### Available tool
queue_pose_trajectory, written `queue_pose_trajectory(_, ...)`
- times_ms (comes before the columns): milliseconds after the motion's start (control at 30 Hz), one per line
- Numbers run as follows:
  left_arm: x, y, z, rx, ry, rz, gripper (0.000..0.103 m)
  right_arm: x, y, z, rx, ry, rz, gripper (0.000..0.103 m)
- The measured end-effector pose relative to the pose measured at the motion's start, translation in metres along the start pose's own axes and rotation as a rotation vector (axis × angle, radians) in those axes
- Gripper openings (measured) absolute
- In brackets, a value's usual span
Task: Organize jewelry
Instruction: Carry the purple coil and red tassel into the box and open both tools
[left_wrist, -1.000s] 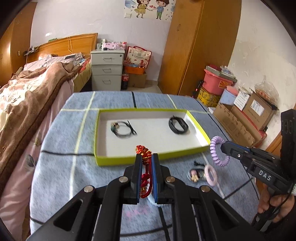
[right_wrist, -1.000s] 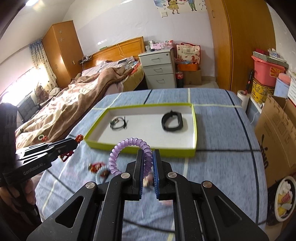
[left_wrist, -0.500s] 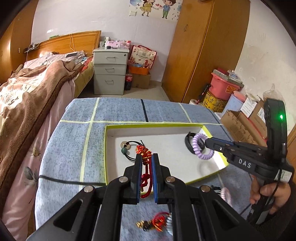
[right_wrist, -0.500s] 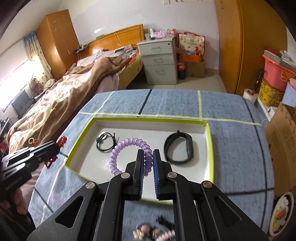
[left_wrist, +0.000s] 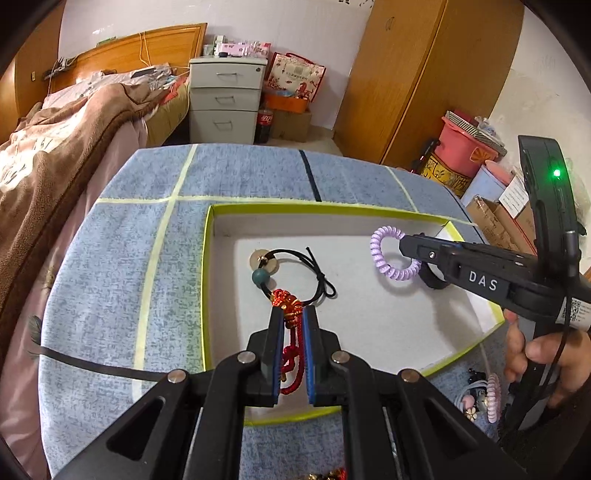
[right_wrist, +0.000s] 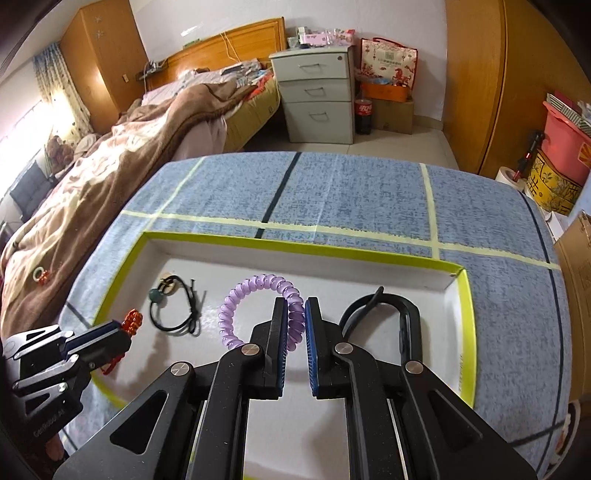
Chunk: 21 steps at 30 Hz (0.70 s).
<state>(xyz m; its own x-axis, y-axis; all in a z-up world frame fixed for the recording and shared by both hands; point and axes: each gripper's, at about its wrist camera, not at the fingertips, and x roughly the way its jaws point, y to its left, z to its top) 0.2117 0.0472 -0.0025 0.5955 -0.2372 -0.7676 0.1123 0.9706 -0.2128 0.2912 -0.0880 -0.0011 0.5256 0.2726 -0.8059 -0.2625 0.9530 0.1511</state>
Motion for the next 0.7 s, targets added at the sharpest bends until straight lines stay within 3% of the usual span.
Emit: queue_pose_trajectory(700,0.014,0.009,-0.001,-0.035,0.036,0.005,0.011,0.021,0.004,0.001,-0.036,0.036,-0.043,0.010)
